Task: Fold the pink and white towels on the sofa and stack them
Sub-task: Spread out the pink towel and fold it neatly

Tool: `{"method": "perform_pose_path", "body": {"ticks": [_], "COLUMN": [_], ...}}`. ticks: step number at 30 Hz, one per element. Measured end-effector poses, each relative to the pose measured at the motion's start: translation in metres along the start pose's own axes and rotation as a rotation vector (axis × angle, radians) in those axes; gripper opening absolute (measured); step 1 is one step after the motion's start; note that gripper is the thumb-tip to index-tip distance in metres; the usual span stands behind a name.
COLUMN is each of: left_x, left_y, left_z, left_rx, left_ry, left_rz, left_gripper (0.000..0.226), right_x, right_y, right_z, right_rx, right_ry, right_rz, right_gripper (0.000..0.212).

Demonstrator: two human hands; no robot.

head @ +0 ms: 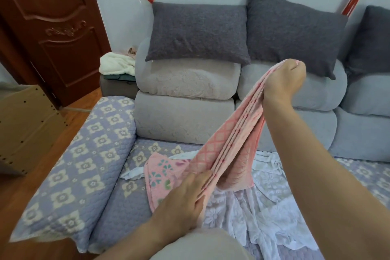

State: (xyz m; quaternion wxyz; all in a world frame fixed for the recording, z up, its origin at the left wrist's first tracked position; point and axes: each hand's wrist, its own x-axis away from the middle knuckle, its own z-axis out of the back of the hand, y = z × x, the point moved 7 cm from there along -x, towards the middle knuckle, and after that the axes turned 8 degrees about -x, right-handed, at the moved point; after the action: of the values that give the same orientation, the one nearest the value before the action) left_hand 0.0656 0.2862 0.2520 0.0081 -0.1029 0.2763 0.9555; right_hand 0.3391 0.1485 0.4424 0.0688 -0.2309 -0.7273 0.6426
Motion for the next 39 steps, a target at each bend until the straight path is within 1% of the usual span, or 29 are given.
{"method": "perform_pose_path", "body": {"ticks": [1, 3, 5, 7, 8, 10, 12, 13, 15, 17, 18, 20, 22, 23, 24, 25, 27, 29, 31, 34, 36, 39], "left_x": [0.001, 0.002, 0.001, 0.001, 0.002, 0.002, 0.003, 0.003, 0.005, 0.01, 0.013, 0.015, 0.01, 0.006, 0.002, -0.003, -0.013, -0.026, -0.043, -0.066, -0.073, -0.081], "left_y": [-0.002, -0.002, 0.0, 0.001, 0.0, -0.006, -0.005, -0.003, 0.002, 0.004, 0.003, -0.003, -0.014, -0.019, -0.025, -0.029, -0.04, -0.051, -0.055, -0.041, -0.029, -0.02], "left_z": [-0.001, 0.0, 0.003, 0.006, 0.007, 0.008, 0.01, 0.013, 0.021, 0.03, 0.034, 0.039, 0.035, 0.031, 0.029, 0.03, 0.027, 0.024, 0.022, 0.017, 0.012, 0.008], "left_rx": [-0.037, -0.068, -0.073, -0.049, -0.028, 0.001, 0.004, 0.009, 0.044, 0.114, 0.159, 0.267, 0.422, 0.467, 0.442, 0.358, 0.127, 0.013, 0.026, 0.068, 0.127, 0.174], "left_ry": [-0.008, 0.008, 0.034, 0.061, 0.072, 0.101, 0.134, 0.159, 0.233, 0.318, 0.353, 0.392, 0.343, 0.3, 0.266, 0.244, 0.201, 0.125, 0.021, -0.159, -0.2, -0.209], "left_rz": [-0.012, -0.031, -0.039, -0.037, -0.018, 0.011, -0.011, -0.033, -0.088, -0.093, -0.057, 0.112, 0.305, 0.367, 0.386, 0.365, 0.262, 0.208, 0.162, 0.011, -0.059, -0.074], "left_gripper": [0.064, 0.072, 0.072, 0.067, 0.06, 0.034, 0.009, 0.009, 0.02, 0.023, 0.025, 0.032, 0.035, 0.031, 0.02, 0.015, 0.022, 0.025, 0.025, 0.025, 0.028, 0.045], "right_x": [0.0, 0.0, 0.001, 0.001, 0.002, 0.003, 0.003, 0.003, 0.003, 0.002, 0.002, 0.002, 0.002, 0.002, 0.003, 0.005, 0.01, 0.016, 0.022, 0.033, 0.036, 0.032], "right_y": [0.0, 0.0, 0.0, -0.001, -0.001, -0.002, -0.003, -0.003, -0.005, -0.008, -0.011, -0.016, -0.019, -0.02, -0.021, -0.022, -0.023, -0.026, -0.033, -0.05, -0.063, -0.073], "right_z": [0.0, -0.001, -0.001, -0.001, -0.002, -0.002, -0.002, -0.002, -0.001, 0.0, 0.0, 0.001, 0.001, 0.001, 0.0, -0.001, -0.005, -0.011, -0.017, -0.023, -0.024, -0.027], "right_rx": [-0.008, -0.01, -0.004, -0.006, -0.009, -0.008, -0.003, -0.002, -0.006, -0.009, -0.009, -0.015, -0.029, -0.035, -0.04, -0.04, -0.056, -0.084, -0.071, -0.041, -0.038, -0.079], "right_ry": [-0.002, -0.002, -0.005, -0.007, -0.007, -0.007, -0.005, -0.006, -0.013, -0.015, -0.016, -0.022, -0.021, -0.025, -0.034, -0.048, -0.09, -0.147, -0.204, -0.261, -0.292, -0.36], "right_rz": [-0.004, -0.009, -0.009, -0.002, -0.001, 0.002, 0.005, 0.006, 0.008, 0.015, 0.022, 0.037, 0.042, 0.037, 0.035, 0.038, 0.038, 0.037, 0.07, 0.157, 0.211, 0.213], "right_gripper": [0.025, 0.024, 0.025, 0.025, 0.025, 0.025, 0.025, 0.025, 0.025, 0.025, 0.025, 0.024, 0.022, 0.022, 0.021, 0.021, 0.022, 0.026, 0.027, 0.025, 0.022, 0.023]}}
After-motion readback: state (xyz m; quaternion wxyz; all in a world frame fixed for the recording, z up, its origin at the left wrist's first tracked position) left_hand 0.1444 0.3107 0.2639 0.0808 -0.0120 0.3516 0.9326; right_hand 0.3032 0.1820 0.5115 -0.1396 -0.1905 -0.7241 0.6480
